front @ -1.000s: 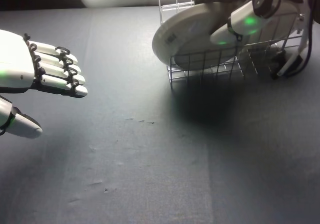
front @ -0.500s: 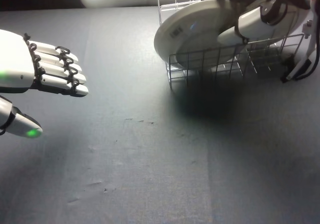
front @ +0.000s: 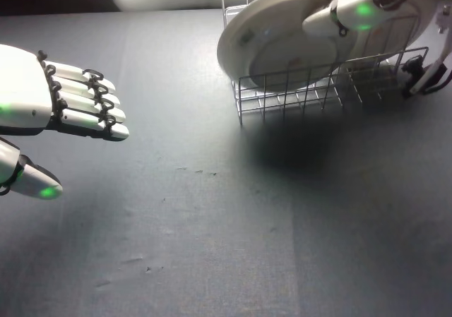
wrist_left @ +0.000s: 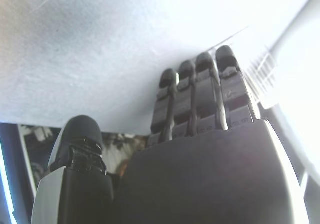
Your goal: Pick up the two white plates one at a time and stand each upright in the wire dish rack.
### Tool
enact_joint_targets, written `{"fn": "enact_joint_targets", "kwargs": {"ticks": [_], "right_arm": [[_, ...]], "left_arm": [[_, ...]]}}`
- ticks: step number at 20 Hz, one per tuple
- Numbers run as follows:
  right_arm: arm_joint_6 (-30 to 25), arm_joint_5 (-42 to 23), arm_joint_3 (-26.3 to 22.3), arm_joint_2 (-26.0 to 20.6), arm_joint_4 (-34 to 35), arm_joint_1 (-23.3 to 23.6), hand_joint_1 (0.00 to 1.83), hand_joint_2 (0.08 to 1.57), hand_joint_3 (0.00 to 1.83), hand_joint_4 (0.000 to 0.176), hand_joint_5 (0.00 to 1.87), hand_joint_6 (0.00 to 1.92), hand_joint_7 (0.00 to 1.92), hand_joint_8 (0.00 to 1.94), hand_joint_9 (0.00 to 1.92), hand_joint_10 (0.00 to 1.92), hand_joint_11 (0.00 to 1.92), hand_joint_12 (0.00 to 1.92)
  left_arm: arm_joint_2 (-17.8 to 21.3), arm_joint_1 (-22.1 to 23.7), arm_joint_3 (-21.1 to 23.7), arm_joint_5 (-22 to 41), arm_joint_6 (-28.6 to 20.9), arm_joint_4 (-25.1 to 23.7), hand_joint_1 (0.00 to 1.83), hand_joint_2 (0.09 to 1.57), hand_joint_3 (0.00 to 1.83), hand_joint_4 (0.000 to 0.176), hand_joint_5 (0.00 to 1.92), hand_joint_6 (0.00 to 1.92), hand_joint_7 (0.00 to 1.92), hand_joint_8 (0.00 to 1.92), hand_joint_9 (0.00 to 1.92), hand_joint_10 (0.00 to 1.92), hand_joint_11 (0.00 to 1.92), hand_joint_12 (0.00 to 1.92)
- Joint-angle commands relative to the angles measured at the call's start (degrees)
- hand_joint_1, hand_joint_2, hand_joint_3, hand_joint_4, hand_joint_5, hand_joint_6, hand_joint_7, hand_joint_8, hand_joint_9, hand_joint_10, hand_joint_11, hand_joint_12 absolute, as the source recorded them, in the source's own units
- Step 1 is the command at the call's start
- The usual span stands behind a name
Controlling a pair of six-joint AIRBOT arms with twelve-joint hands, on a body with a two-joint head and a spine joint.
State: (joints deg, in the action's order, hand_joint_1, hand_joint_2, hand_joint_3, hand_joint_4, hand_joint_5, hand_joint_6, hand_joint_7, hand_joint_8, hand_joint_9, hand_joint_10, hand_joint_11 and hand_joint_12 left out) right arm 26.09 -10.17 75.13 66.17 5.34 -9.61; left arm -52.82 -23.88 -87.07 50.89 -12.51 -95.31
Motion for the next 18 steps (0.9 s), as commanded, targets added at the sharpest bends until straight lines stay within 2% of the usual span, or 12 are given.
{"fn": "enact_joint_targets", "kwargs": {"ticks": [1,3,7,8,11,12,13,14,15,16,17,18], "right_arm": [[-0.56,-8.17,-0.43,-0.55,0.64,1.73,1.25,1.13,0.00,0.000,0.76,0.28,0.91,0.14,0.98,0.07,0.64,1.04],[-0.56,-8.03,-1.70,-1.08,0.21,3.05,1.27,1.11,0.00,0.000,0.86,0.05,0.97,0.02,1.02,0.03,0.67,1.00],[-0.57,-9.34,-2.84,-1.50,-3.17,4.21,1.26,1.09,0.00,0.000,0.84,0.03,0.96,0.01,1.01,0.02,0.68,1.00],[-0.57,-11.12,-3.02,-1.53,-5.98,4.21,1.26,1.10,0.00,0.000,0.84,0.01,0.94,0.00,0.99,0.01,0.64,1.02],[-0.58,-15.96,-3.85,-1.97,-15.93,3.57,1.25,1.10,0.00,0.000,0.83,0.01,0.92,0.00,0.98,0.00,0.61,1.02],[-0.59,-17.39,-4.22,-2.26,-18.24,3.09,1.24,1.11,0.00,0.000,0.81,0.00,0.90,0.00,0.95,0.00,0.59,1.02],[-0.60,-19.74,-4.65,-2.56,-21.48,2.47,1.23,1.12,0.00,0.000,0.80,0.00,0.88,0.00,0.93,0.00,0.56,1.04],[-0.61,-22.08,-5.02,-2.95,-24.56,1.69,1.22,1.13,0.00,0.000,0.77,0.00,0.82,0.00,0.87,0.00,0.50,1.06],[-0.60,-23.92,-5.97,-3.77,-27.29,1.11,1.19,1.13,0.00,0.000,0.73,0.00,0.73,0.00,0.74,0.00,0.37,1.10],[-0.60,-25.64,-6.88,-4.63,-29.88,0.44,1.19,1.13,0.00,0.000,0.73,0.00,0.73,0.00,0.74,0.00,0.37,1.10],[-0.61,-26.89,-7.38,-5.03,-32.18,0.18,1.15,1.12,0.00,0.000,0.63,0.00,0.54,0.00,0.56,0.00,0.15,1.13],[-0.60,-29.46,-7.75,-5.40,-36.00,-0.39,1.15,1.11,0.00,0.000,0.59,0.00,0.49,0.00,0.50,0.00,0.08,1.14]], "left_arm": [[0.42,0.23,0.14,1.54,0.00,3.94,0.00,1.27,0.00,0.000,0.11,0.00,0.10,0.00,0.08,0.00,0.00,0.17],[0.42,0.36,0.17,2.91,0.00,5.38,0.00,1.27,0.00,0.000,0.13,0.00,0.13,0.00,0.10,0.01,0.00,0.23],[1.38,0.47,2.44,4.72,0.02,5.86,0.00,1.27,0.00,0.000,0.14,0.01,0.12,0.00,0.10,0.00,0.00,0.23],[1.89,0.48,3.78,5.45,0.25,5.93,0.00,1.27,0.00,0.000,0.10,0.00,0.09,0.00,0.07,0.00,0.00,0.14],[3.98,0.85,8.34,6.72,2.84,5.93,0.00,1.27,0.00,0.000,0.13,0.00,0.11,0.00,0.09,0.00,0.00,0.21],[4.39,1.09,9.14,7.10,3.07,5.93,0.00,1.28,0.00,0.000,0.11,0.00,0.09,0.01,0.06,0.01,0.00,0.11],[4.81,1.22,9.83,7.43,3.07,5.92,0.00,1.28,0.00,0.000,0.12,0.00,0.11,0.00,0.08,0.00,0.00,0.15],[5.14,1.22,10.23,7.53,3.06,5.92,0.00,1.28,0.00,0.000,0.14,0.00,0.13,0.00,0.10,0.00,0.00,0.24],[5.47,1.22,10.59,7.98,3.05,5.92,0.00,1.27,0.00,0.000,0.15,0.00,0.14,0.00,0.11,0.00,0.00,0.26],[5.86,1.25,11.01,8.53,3.05,5.94,0.00,1.27,0.00,0.000,0.15,0.00,0.14,0.00,0.11,0.00,0.00,0.26],[6.17,1.31,11.42,8.87,3.05,5.94,0.00,1.27,0.00,0.000,0.12,0.00,0.11,0.00,0.08,0.00,0.00,0.17],[6.79,1.44,12.40,9.09,3.05,5.94,0.00,1.27,0.00,0.000,0.12,0.00,0.10,0.00,0.08,0.00,0.00,0.16]]}}
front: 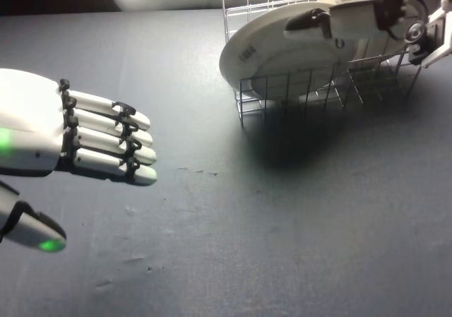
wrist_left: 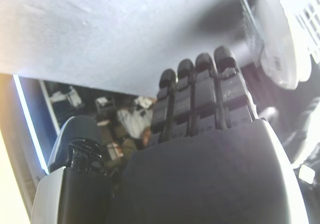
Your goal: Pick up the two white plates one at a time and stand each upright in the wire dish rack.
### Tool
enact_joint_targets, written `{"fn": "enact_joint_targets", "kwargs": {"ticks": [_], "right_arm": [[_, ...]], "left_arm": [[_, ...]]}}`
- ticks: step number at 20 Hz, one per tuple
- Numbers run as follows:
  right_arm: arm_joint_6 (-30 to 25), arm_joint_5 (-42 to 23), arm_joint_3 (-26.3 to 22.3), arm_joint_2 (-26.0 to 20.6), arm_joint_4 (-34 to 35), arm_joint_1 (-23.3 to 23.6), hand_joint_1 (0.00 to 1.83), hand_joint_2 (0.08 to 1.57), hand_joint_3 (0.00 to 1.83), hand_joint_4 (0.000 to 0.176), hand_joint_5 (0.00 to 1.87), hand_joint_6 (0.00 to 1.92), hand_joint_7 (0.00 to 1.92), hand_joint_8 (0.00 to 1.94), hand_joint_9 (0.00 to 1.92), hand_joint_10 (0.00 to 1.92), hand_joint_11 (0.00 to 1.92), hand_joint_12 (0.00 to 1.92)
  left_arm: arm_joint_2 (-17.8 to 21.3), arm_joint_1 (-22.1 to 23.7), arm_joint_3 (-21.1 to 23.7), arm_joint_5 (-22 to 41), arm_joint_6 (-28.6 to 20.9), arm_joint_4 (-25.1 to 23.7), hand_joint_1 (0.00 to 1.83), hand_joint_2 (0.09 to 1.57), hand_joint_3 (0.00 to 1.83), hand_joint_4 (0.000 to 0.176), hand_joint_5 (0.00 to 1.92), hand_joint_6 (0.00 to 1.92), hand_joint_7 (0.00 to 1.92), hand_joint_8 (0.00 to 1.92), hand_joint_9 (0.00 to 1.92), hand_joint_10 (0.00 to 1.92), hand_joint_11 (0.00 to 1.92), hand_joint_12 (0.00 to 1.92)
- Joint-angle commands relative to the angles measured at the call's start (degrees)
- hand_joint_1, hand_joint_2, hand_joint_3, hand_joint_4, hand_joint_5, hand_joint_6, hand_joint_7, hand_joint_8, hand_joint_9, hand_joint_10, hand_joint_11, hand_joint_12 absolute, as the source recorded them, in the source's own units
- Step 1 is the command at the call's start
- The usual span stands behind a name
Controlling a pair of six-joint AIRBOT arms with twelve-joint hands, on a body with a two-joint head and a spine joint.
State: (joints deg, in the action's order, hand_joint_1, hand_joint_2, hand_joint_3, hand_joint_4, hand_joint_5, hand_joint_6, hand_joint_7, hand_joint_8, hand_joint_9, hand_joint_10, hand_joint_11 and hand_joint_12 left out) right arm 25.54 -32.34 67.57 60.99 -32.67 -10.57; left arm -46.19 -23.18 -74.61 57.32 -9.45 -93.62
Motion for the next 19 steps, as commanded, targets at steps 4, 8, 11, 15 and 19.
{"fn": "enact_joint_targets", "kwargs": {"ticks": [4,8,11,15,19], "right_arm": [[0.89,-13.44,-1.67,-1.55,-7.24,-1.02,1.08,1.07,0.00,0.000,0.35,0.00,0.24,0.00,0.23,0.00,0.00,0.73],[1.72,-15.25,-3.59,-2.97,-11.23,-1.16,1.13,1.03,0.00,0.000,0.29,0.01,0.15,0.01,0.13,0.01,0.00,0.45],[1.88,-15.24,-5.20,-4.26,-12.32,-1.19,1.18,1.02,0.00,0.000,0.25,0.00,0.14,0.00,0.13,0.00,0.00,0.37],[2.15,-14.78,-7.04,-6.11,-12.79,-1.53,1.17,1.01,0.00,0.000,0.24,0.00,0.13,0.00,0.08,0.00,0.00,0.36],[4.34,-15.31,-7.43,-6.94,-12.99,-2.38,1.36,0.99,0.00,0.000,0.19,0.00,0.10,0.00,0.14,0.02,0.00,0.48]], "left_arm": [[1.85,0.96,2.83,2.89,0.10,4.16,0.00,1.27,0.00,0.000,0.13,0.00,0.11,0.00,0.08,0.00,0.00,0.18],[3.52,4.10,4.67,3.35,0.09,-0.20,0.00,1.27,0.00,0.000,0.19,0.00,0.17,0.00,0.14,0.00,0.00,0.35],[4.35,5.19,4.56,4.32,0.09,-1.18,0.00,1.27,0.00,0.000,0.11,0.00,0.10,0.00,0.08,0.00,0.00,0.17],[4.56,5.71,3.63,5.06,-0.57,-1.21,0.00,1.26,0.00,0.000,0.16,0.01,0.15,0.01,0.12,0.01,0.00,0.27],[5.03,6.63,4.30,5.65,-0.96,-1.96,0.00,1.27,0.00,0.000,0.15,0.00,0.14,0.00,0.11,0.00,0.00,0.25]]}}
